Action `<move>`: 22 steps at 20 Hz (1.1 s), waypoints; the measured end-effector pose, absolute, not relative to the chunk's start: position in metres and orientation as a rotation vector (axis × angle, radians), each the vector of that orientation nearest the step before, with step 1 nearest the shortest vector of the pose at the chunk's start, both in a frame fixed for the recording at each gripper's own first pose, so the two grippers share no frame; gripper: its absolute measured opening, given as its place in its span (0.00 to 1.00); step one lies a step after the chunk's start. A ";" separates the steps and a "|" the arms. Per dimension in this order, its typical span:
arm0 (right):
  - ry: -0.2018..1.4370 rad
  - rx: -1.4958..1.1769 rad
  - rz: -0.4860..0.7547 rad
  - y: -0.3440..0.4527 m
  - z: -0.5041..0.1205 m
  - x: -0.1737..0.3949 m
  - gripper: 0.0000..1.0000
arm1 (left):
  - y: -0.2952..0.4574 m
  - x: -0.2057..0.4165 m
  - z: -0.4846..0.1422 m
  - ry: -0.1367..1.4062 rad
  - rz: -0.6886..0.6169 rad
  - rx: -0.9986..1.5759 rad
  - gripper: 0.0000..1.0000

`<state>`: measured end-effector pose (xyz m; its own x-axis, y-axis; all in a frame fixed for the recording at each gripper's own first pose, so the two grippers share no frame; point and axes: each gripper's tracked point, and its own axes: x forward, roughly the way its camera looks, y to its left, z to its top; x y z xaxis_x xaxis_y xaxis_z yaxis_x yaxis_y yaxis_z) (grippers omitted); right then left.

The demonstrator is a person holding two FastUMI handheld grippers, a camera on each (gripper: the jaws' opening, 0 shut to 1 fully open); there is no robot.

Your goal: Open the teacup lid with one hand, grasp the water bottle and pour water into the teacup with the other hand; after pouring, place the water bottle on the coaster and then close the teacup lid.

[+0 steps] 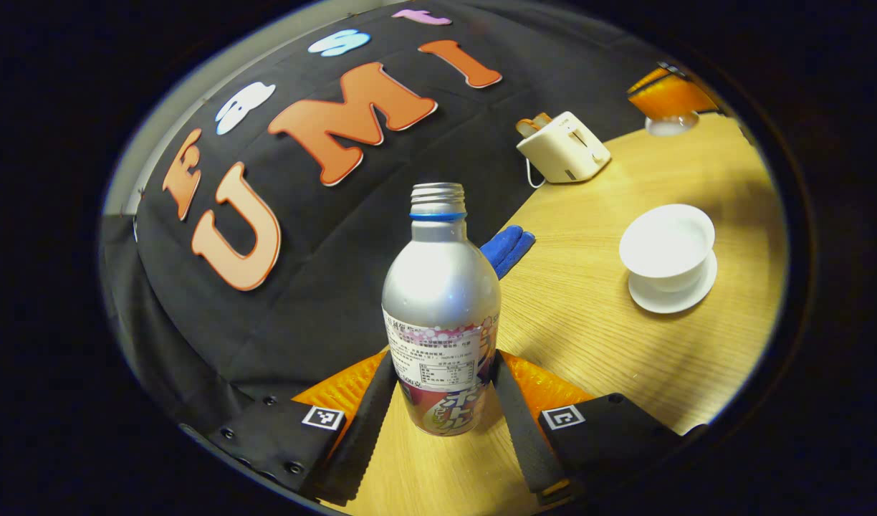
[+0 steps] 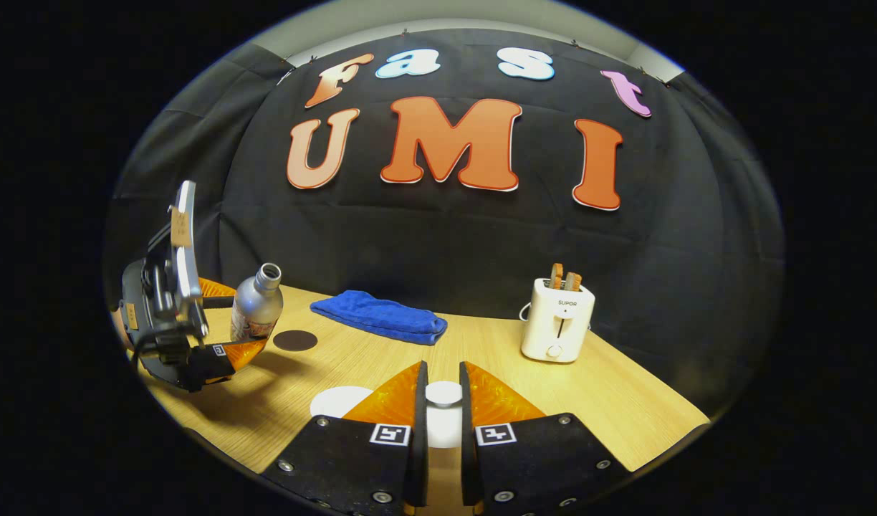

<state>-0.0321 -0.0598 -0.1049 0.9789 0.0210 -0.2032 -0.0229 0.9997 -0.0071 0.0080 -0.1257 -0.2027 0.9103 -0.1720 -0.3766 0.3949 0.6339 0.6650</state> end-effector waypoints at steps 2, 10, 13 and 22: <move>0.198 -0.008 0.008 -0.068 -0.103 -0.033 0.19 | -0.132 0.007 -0.204 0.267 -0.347 0.897 0.85; 0.183 -0.014 -0.029 -0.090 -0.098 -0.040 0.19 | -0.143 0.017 -0.198 0.181 -0.400 1.174 0.81; 0.180 -0.015 -0.031 -0.091 -0.098 -0.042 0.19 | -0.144 0.022 -0.197 0.159 -0.417 1.254 0.86; 0.174 -0.006 -0.040 -0.094 -0.095 -0.048 0.19 | -0.152 0.030 -0.171 0.028 -0.476 1.477 0.78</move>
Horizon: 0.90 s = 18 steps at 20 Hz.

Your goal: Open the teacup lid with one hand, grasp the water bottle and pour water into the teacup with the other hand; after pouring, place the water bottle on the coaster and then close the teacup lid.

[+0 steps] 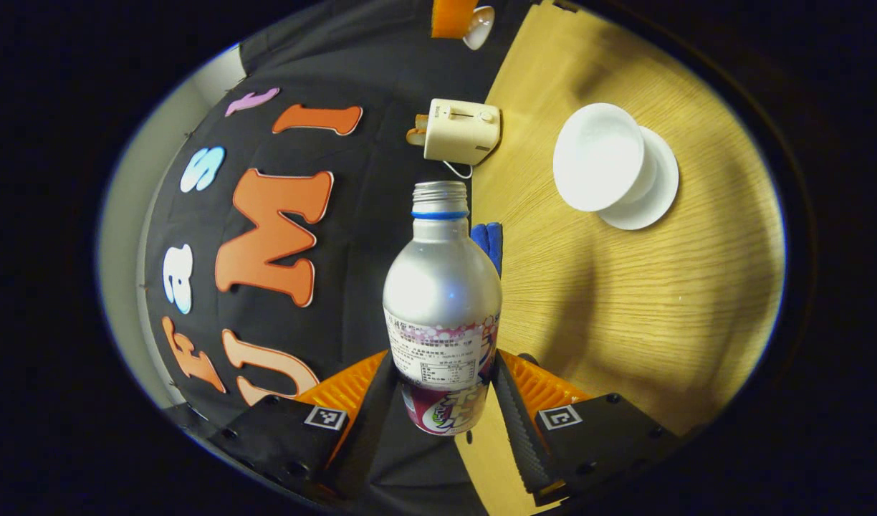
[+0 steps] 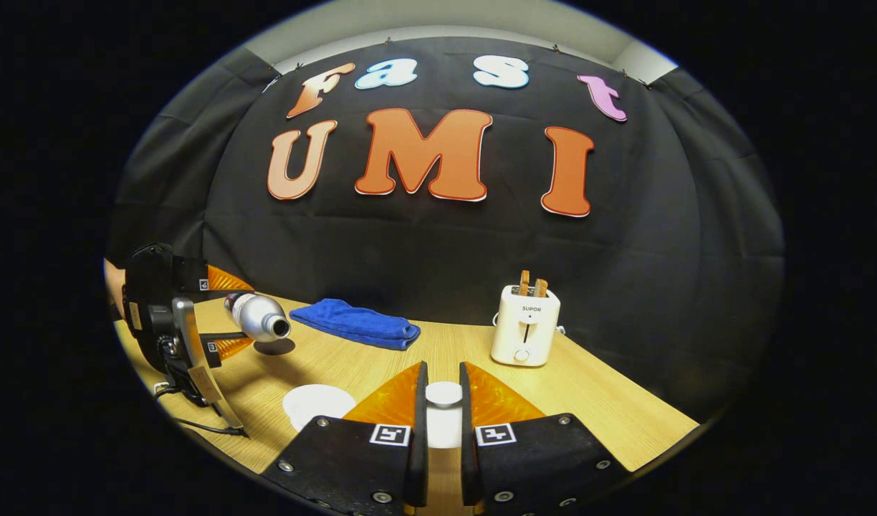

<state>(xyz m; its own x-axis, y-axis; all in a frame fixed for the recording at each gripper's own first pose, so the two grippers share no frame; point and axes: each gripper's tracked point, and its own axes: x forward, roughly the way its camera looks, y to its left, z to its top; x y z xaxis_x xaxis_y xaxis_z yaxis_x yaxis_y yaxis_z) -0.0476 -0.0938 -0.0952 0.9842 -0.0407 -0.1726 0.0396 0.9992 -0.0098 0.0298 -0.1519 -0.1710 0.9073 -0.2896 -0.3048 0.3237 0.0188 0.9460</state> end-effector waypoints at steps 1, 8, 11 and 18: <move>0.172 -0.012 -0.048 -0.096 -0.094 -0.048 0.19 | -0.156 0.028 -0.167 0.005 -0.484 1.506 0.82; 0.167 -0.022 -0.063 -0.100 -0.090 -0.055 0.19 | -0.172 0.036 -0.170 -0.061 -0.541 1.634 0.87; 0.167 -0.029 -0.067 -0.101 -0.090 -0.056 0.19 | -0.178 0.037 -0.168 -0.092 -0.556 1.681 0.82; 0.166 -0.036 -0.068 -0.100 -0.091 -0.059 0.19 | -0.193 0.035 -0.158 -0.191 -0.575 1.795 0.79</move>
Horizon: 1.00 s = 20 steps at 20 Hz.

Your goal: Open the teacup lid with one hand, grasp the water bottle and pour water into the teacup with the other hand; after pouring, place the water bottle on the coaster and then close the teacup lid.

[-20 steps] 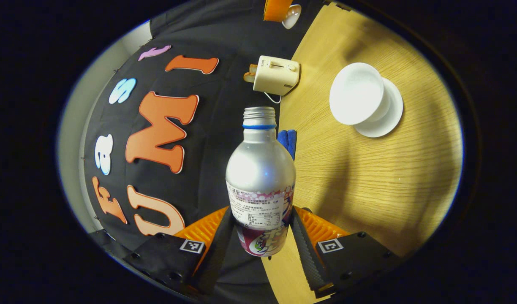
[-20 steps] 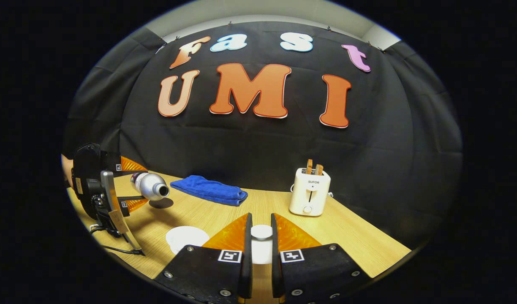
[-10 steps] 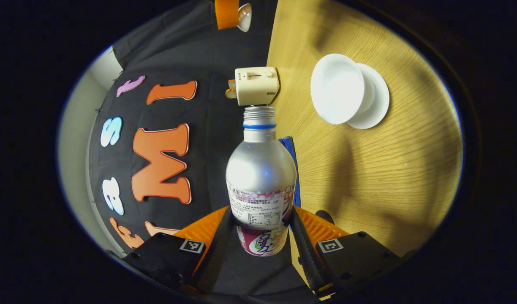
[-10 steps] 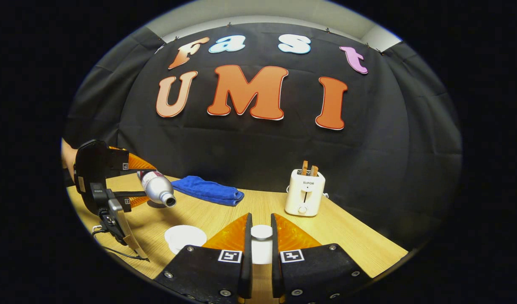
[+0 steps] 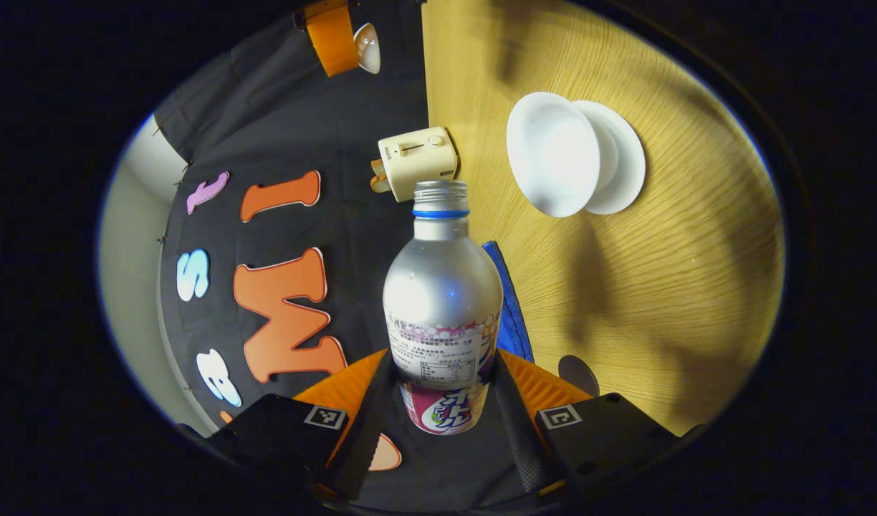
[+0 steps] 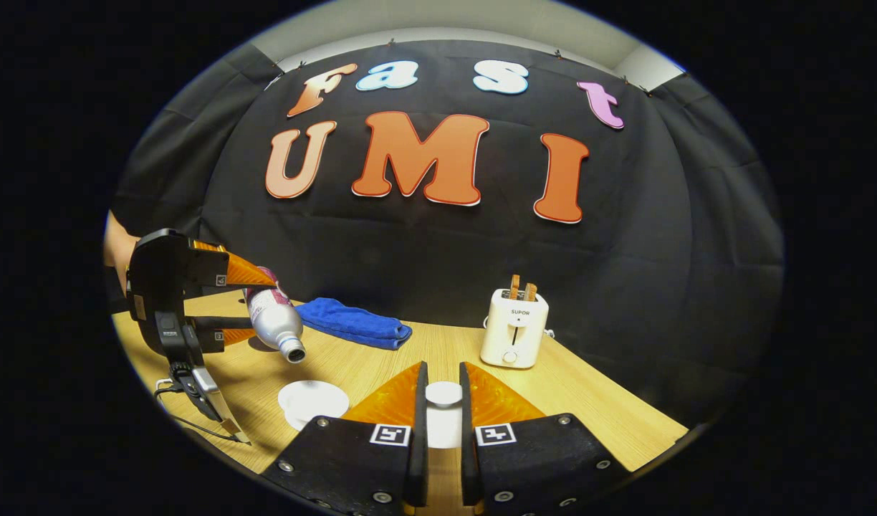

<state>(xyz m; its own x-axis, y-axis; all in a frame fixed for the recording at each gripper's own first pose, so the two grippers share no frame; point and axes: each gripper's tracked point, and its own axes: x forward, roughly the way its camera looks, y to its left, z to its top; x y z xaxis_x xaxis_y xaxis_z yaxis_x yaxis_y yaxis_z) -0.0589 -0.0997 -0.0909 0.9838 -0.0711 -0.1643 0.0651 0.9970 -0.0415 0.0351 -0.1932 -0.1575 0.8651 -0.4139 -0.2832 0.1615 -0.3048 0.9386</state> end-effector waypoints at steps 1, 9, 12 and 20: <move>0.166 -0.038 -0.068 -0.099 -0.091 -0.058 0.19 | -0.195 0.034 -0.157 -0.205 -0.576 1.818 0.79; 0.162 -0.045 -0.064 -0.096 -0.090 -0.058 0.19 | -0.200 0.031 -0.148 -0.257 -0.583 1.915 0.79; 0.161 -0.049 -0.058 -0.094 -0.090 -0.059 0.19 | -0.198 0.036 -0.149 -0.244 -0.576 1.930 0.83; 0.154 -0.071 -0.043 -0.087 -0.087 -0.058 0.19 | -0.190 0.034 -0.139 -0.249 -0.548 1.960 0.79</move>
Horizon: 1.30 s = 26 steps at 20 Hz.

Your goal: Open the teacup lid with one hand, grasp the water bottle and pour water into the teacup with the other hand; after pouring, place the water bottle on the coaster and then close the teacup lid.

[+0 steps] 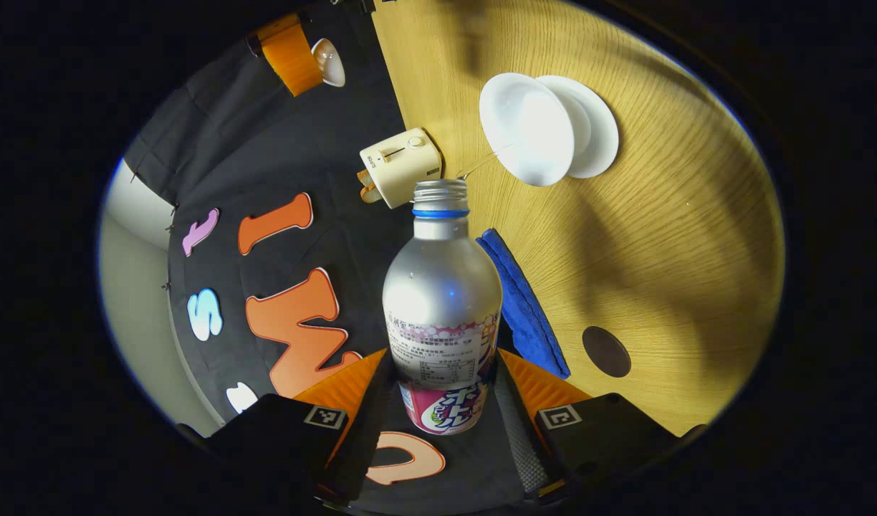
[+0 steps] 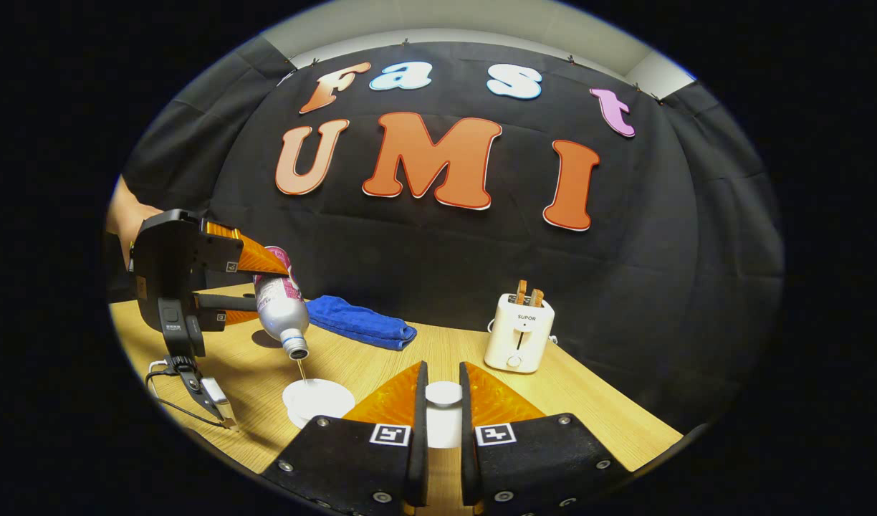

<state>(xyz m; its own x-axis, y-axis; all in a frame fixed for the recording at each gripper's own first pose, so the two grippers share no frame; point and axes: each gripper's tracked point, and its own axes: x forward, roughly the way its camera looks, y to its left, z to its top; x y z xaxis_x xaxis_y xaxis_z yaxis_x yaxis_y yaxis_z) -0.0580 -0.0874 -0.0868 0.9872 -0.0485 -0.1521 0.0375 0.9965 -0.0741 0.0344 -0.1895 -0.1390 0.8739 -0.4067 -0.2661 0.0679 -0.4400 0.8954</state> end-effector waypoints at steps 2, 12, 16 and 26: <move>0.154 -0.073 -0.040 -0.085 -0.085 -0.058 0.19 | -0.195 0.035 -0.135 -0.270 -0.547 1.975 0.82; 0.154 -0.081 -0.042 -0.088 -0.083 -0.060 0.19 | -0.209 0.038 -0.126 -0.310 -0.565 2.069 0.83; 0.156 -0.088 -0.036 -0.088 -0.084 -0.060 0.19 | -0.210 0.038 -0.121 -0.312 -0.577 2.097 0.86; 0.163 -0.096 -0.035 -0.090 -0.086 -0.060 0.19 | -0.219 0.034 -0.118 -0.369 -0.580 2.184 0.80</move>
